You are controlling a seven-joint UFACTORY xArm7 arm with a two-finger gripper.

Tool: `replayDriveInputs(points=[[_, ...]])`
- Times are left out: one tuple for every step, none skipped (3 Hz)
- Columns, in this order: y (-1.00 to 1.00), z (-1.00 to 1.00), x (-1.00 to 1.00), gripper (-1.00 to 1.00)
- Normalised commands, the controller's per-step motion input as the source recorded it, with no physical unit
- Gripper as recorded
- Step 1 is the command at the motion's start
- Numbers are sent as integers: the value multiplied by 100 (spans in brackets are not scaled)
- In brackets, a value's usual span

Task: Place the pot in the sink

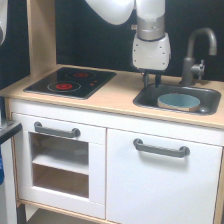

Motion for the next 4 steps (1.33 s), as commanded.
replayDriveInputs(points=[[-9,53,-19,100],[-9,52,-24,100],[-10,53,-29,100],[-8,54,-31,100]])
